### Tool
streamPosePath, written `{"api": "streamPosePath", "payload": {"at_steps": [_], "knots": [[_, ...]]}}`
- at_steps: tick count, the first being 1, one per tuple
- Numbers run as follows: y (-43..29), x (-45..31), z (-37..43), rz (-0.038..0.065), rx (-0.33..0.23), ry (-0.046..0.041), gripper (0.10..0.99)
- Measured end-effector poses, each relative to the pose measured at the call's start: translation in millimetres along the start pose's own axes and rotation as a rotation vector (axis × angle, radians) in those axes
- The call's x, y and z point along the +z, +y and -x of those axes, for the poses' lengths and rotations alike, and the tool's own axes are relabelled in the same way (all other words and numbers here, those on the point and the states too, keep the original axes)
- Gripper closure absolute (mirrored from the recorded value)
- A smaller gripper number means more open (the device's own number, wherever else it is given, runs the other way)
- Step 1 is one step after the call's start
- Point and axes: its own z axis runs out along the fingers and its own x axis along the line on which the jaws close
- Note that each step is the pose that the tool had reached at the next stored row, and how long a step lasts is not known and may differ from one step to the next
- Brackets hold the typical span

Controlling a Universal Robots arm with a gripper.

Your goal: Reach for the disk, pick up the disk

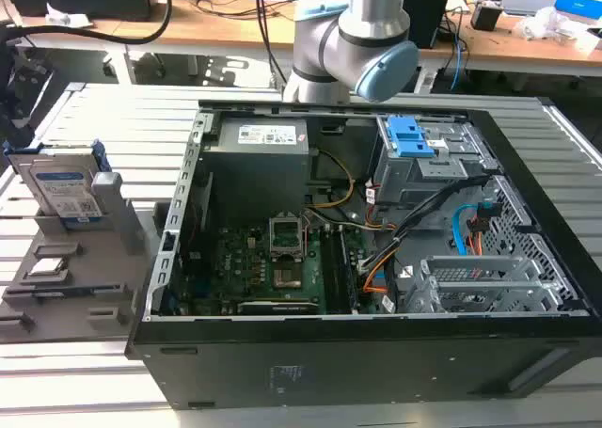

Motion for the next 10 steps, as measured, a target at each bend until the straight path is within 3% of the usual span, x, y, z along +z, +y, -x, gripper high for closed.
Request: {"api": "streamPosePath", "payload": {"at_steps": [1, 2, 6, 10], "knots": [[0.0, 0.0, 0.0, 0.000, -0.031, 0.0012, 0.980], [0.0, 0.0, 0.0, 0.000, -0.096, 0.0036, 0.980], [0.0, 0.0, 0.0, 0.000, -0.171, 0.0065, 0.980], [0.0, 0.0, 0.0, 0.000, -0.297, 0.0113, 0.980]]}}
